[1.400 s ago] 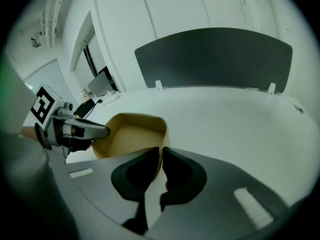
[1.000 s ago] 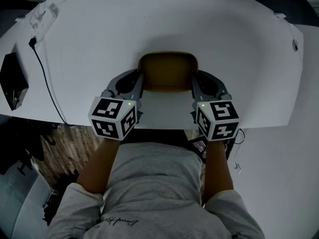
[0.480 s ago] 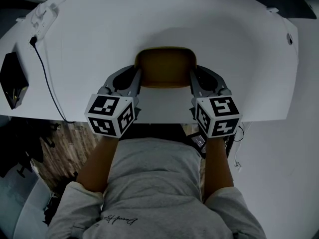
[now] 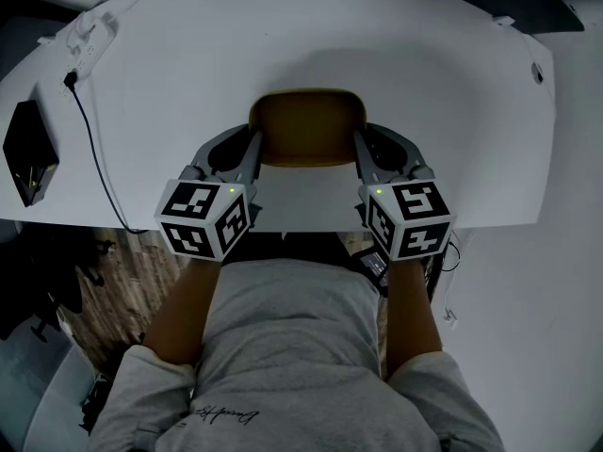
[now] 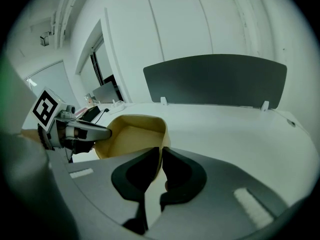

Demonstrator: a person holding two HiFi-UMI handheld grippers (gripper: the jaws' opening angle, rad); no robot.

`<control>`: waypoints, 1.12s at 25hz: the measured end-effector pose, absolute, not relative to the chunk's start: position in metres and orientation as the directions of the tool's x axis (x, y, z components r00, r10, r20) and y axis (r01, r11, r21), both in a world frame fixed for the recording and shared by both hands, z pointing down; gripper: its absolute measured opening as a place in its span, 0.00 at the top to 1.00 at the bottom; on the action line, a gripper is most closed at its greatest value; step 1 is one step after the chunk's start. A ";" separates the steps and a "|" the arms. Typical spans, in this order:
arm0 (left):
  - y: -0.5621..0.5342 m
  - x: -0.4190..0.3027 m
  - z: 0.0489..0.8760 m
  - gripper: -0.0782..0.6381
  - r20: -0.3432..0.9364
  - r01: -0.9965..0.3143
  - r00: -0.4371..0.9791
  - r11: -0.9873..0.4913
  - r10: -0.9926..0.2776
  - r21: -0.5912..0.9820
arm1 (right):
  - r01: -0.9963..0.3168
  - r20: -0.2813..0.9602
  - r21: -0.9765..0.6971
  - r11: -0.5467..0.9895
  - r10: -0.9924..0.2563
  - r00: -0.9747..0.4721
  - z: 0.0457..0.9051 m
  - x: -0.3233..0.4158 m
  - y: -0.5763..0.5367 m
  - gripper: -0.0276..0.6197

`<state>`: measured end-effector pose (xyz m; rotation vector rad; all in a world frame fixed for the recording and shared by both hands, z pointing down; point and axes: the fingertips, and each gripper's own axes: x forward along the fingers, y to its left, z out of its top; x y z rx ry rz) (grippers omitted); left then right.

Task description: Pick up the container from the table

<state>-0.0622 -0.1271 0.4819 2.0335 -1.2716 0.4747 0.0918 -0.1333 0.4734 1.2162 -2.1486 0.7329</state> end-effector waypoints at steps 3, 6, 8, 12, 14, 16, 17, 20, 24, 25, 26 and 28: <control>-0.128 -0.062 0.474 0.86 0.608 -0.888 0.456 -0.290 -0.650 0.356 | -0.880 0.686 -0.179 0.440 -0.585 -0.432 0.465 0.092 -0.133 0.90; -0.128 -0.061 0.466 0.86 0.596 -0.887 0.458 -0.299 -0.659 0.351 | -0.881 0.678 -0.173 0.440 -0.595 -0.431 0.458 0.093 -0.133 0.90; -0.127 -0.062 0.462 0.86 0.590 -0.887 0.459 -0.304 -0.664 0.348 | -0.882 0.672 -0.171 0.440 -0.602 -0.431 0.453 0.092 -0.133 0.90; -0.123 -0.061 0.452 0.86 0.580 -0.888 0.458 -0.317 -0.673 0.334 | -0.883 0.663 -0.165 0.438 -0.614 -0.428 0.444 0.093 -0.129 0.90; -0.122 -0.061 0.448 0.86 0.575 -0.887 0.460 -0.325 -0.676 0.328 | -0.884 0.658 -0.167 0.437 -0.618 -0.430 0.441 0.093 -0.128 0.90; -0.121 -0.062 0.444 0.86 0.569 -0.887 0.461 -0.327 -0.681 0.326 | -0.884 0.653 -0.169 0.437 -0.622 -0.432 0.437 0.092 -0.126 0.90; -0.120 -0.063 0.441 0.86 0.566 -0.887 0.460 -0.327 -0.684 0.327 | -0.884 0.650 -0.169 0.436 -0.625 -0.433 0.434 0.091 -0.125 0.90; -0.120 -0.065 0.434 0.86 0.556 -0.887 0.460 -0.323 -0.693 0.330 | -0.885 0.642 -0.162 0.436 -0.634 -0.430 0.426 0.090 -0.125 0.90; -0.117 -0.063 0.422 0.86 0.536 -0.887 0.458 -0.331 -0.709 0.321 | -0.886 0.632 -0.146 0.440 -0.648 -0.426 0.414 0.090 -0.124 0.90; -0.116 -0.063 0.419 0.86 0.532 -0.887 0.459 -0.334 -0.712 0.318 | -0.886 0.630 -0.142 0.442 -0.650 -0.426 0.411 0.090 -0.124 0.90; -0.115 -0.063 0.417 0.86 0.528 -0.887 0.460 -0.336 -0.714 0.318 | -0.885 0.628 -0.141 0.444 -0.651 -0.427 0.409 0.090 -0.123 0.90; -0.114 -0.064 0.412 0.86 0.523 -0.885 0.463 -0.340 -0.715 0.319 | -0.883 0.621 -0.143 0.446 -0.654 -0.431 0.405 0.089 -0.121 0.90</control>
